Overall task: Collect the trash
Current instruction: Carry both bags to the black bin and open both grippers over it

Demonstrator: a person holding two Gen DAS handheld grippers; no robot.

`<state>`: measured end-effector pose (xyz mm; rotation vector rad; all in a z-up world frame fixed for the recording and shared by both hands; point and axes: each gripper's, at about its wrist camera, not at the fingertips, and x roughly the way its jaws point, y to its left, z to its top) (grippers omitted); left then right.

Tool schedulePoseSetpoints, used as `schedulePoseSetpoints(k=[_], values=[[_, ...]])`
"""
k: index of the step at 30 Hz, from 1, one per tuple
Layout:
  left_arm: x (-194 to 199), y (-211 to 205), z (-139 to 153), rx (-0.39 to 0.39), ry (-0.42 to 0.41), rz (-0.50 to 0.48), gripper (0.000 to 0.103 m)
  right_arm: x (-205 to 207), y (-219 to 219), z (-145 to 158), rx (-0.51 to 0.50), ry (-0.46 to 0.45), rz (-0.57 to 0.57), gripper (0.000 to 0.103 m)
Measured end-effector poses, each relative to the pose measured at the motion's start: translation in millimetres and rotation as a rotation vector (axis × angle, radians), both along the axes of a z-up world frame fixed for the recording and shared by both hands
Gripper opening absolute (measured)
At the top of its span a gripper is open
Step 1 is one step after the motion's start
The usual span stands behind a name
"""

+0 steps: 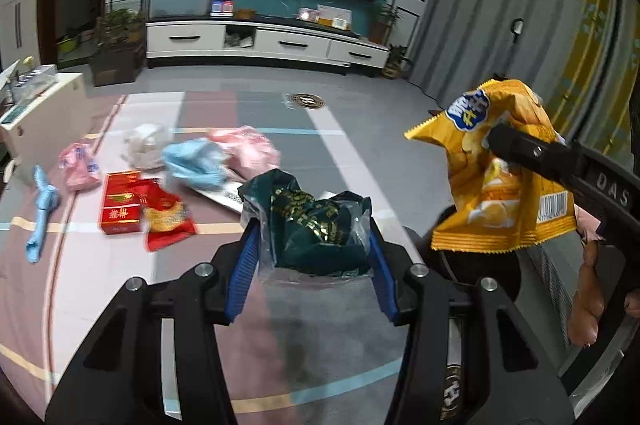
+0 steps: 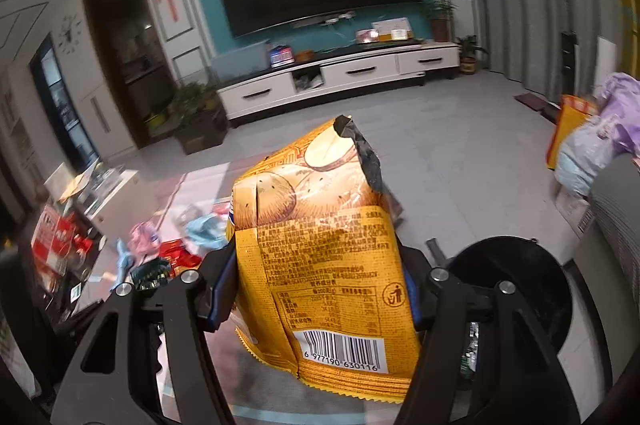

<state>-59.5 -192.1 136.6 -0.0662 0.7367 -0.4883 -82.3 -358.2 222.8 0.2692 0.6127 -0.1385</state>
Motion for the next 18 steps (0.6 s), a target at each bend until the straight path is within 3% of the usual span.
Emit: schedulePoseSetpoints(k=[18], values=[[-11,-127,-12,-0.008,0.036,-0.187,0.052,-38,-93,-18,0.066,0.028,-0.223,0.064]])
